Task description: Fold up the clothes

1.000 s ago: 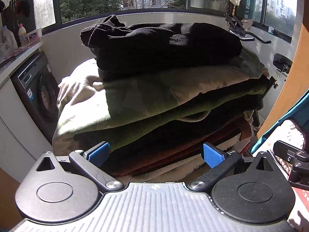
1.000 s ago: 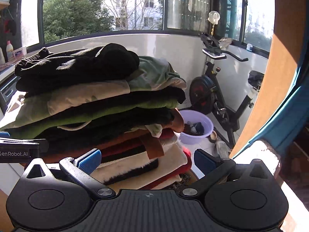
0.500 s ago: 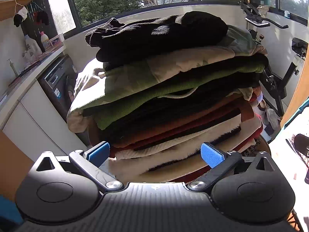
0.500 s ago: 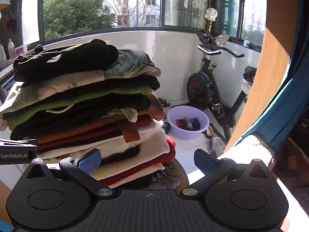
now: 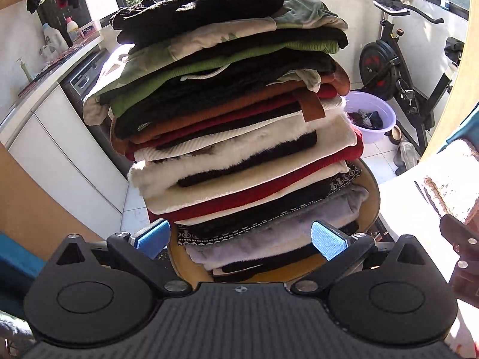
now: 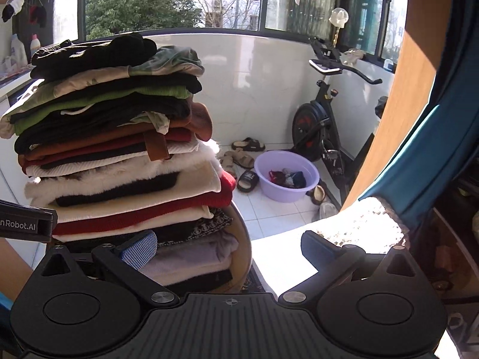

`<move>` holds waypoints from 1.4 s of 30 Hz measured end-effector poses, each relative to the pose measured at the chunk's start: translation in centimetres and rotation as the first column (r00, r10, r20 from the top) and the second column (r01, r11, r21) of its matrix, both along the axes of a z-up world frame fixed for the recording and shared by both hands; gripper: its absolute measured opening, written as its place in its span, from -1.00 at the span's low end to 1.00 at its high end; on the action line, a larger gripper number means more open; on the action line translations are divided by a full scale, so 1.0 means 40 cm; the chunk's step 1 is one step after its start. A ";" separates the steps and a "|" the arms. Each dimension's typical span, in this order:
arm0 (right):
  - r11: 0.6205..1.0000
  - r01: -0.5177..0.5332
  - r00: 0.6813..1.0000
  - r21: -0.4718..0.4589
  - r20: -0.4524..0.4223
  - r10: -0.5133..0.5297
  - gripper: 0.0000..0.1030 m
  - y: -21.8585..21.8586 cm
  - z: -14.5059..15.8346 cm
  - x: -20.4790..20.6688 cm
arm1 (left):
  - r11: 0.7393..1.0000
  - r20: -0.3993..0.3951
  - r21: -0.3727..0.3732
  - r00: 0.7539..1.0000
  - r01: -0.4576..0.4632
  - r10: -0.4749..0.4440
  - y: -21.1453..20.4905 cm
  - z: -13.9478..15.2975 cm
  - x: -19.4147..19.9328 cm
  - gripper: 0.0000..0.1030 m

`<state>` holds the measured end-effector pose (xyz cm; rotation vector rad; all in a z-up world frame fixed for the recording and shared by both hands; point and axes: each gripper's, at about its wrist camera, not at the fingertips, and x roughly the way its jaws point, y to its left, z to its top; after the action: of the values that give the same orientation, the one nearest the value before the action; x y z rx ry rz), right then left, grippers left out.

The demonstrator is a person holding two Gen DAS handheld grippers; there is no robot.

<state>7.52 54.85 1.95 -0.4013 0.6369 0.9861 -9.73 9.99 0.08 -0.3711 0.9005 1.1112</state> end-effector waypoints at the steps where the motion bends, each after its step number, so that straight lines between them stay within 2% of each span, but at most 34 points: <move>1: 1.000 -0.007 1.000 -0.005 -0.009 0.007 0.99 -0.016 -0.005 0.000 | 1.000 0.007 -0.005 1.000 -0.008 0.008 -0.019 -0.001 -0.005 0.99; 6: 0.998 -0.057 0.998 -0.016 -0.019 0.056 0.99 -0.079 -0.020 -0.021 | 0.998 0.006 -0.030 0.999 -0.046 0.047 -0.100 -0.011 -0.033 0.99; 15: 0.996 -0.084 0.993 -0.029 -0.085 0.081 0.99 -0.137 -0.035 -0.067 | 0.993 0.015 -0.060 0.994 -0.103 0.104 -0.166 -0.011 -0.115 0.99; 23: 0.998 -0.059 0.996 -0.037 -0.064 0.057 0.99 -0.154 -0.004 -0.136 | 0.995 0.032 -0.078 0.998 -0.056 0.059 -0.183 -0.005 -0.173 0.99; 28: 0.996 -0.051 0.996 -0.076 -0.077 0.045 0.99 -0.162 -0.006 -0.189 | 0.995 0.025 -0.091 0.998 -0.049 0.051 -0.192 -0.004 -0.217 0.99; 31: 0.995 -0.052 0.997 -0.083 -0.066 0.046 0.99 -0.179 -0.005 -0.234 | 0.994 0.018 -0.111 1.000 -0.013 0.015 -0.201 -0.013 -0.227 0.99; 42: 0.995 0.044 0.996 -0.089 -0.072 -0.050 0.99 -0.229 0.002 -0.279 | 0.992 0.033 -0.122 0.999 0.025 -0.021 -0.219 -0.006 -0.275 0.99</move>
<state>-3.64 45.70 2.04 -0.4263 0.7551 0.9337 -20.73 1.24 -0.16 -0.4770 0.9458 1.0286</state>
